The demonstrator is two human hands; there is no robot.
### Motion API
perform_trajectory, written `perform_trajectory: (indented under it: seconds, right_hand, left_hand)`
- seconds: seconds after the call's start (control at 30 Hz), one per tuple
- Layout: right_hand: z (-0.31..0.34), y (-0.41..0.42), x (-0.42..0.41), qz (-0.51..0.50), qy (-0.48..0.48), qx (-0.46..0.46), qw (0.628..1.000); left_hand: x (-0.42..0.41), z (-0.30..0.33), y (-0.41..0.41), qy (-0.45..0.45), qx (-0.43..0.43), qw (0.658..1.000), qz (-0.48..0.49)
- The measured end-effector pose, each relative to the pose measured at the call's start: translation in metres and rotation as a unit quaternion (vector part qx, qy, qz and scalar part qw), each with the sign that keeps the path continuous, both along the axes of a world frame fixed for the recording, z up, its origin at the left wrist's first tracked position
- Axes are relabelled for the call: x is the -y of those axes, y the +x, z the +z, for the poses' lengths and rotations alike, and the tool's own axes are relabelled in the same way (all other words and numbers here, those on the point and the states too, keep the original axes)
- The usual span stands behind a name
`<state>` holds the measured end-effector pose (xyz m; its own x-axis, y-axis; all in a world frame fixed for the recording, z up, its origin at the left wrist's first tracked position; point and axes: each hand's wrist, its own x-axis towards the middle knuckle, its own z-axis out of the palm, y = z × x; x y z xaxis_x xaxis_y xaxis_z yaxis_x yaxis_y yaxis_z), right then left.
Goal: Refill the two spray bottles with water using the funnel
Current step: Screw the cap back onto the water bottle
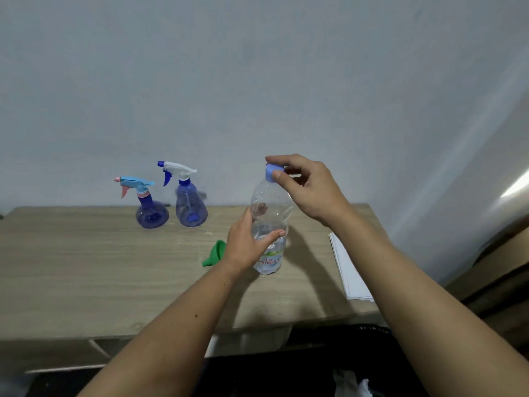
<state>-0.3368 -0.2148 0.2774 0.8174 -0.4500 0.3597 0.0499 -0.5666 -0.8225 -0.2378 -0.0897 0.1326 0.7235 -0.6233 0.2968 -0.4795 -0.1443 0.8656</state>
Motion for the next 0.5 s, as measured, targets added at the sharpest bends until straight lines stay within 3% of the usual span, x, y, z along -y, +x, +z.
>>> perform_trajectory:
  seconds: [0.33,0.5]
  right_hand:
    - [-0.012,0.002,-0.010,-0.100,-0.006,0.022,0.995]
    - [-0.005,0.000,-0.013,-0.056,-0.024,0.000,0.998]
  left_hand:
    - [-0.001,0.002,-0.005,0.023,-0.019,0.999,-0.012]
    - [-0.002,0.003,-0.003,0.024,-0.024,0.999,-0.022]
